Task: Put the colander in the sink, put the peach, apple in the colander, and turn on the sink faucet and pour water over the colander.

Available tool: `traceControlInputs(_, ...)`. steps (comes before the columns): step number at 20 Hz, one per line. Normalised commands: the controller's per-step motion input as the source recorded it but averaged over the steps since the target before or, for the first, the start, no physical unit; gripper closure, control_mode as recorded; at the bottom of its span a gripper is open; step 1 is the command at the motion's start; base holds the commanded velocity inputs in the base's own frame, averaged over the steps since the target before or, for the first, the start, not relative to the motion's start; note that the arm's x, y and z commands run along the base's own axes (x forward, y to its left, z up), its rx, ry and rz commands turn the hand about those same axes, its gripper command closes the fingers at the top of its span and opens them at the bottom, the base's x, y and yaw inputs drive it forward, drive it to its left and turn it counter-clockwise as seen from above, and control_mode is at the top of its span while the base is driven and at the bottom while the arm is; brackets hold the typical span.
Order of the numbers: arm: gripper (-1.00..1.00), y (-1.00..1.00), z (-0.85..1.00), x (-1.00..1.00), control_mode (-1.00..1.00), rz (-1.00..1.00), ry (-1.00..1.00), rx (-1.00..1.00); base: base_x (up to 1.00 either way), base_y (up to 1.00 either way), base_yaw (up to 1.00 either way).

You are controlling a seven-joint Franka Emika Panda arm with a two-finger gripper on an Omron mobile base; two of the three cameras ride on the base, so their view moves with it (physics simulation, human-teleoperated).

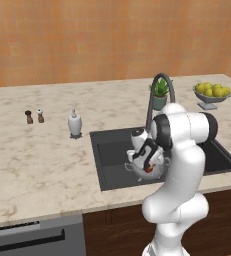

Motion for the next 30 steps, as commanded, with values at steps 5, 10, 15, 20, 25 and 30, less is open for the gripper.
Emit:
traceControlInputs(5, 1.00, 0.00, -0.42, 0.24, -1.00, 0.00, -0.13, 0.02, 0.00, 0.00, 0.00)
traceControlInputs(10, 1.00, 0.00, -0.59, 0.24, -1.00, 0.00, -0.14, 0.00, 0.00, 0.00, 0.00)
traceControlInputs(15, 1.00, 0.00, -0.57, 0.17, -1.00, 0.00, -0.12, 0.00, 0.00, 0.00, 0.00)
traceControlInputs(20, -1.00, -0.01, -0.24, 0.02, -1.00, 0.00, -0.13, 0.00, 0.00, 0.00, 0.00)
traceControlInputs(25, -1.00, -0.05, -0.04, 0.00, -1.00, 0.00, -0.11, 0.01, 0.00, 0.00, 0.00)
traceControlInputs(30, -1.00, 0.00, 0.14, -0.02, -1.00, 0.00, 0.00, 0.00, 0.00, 0.00, 0.00)
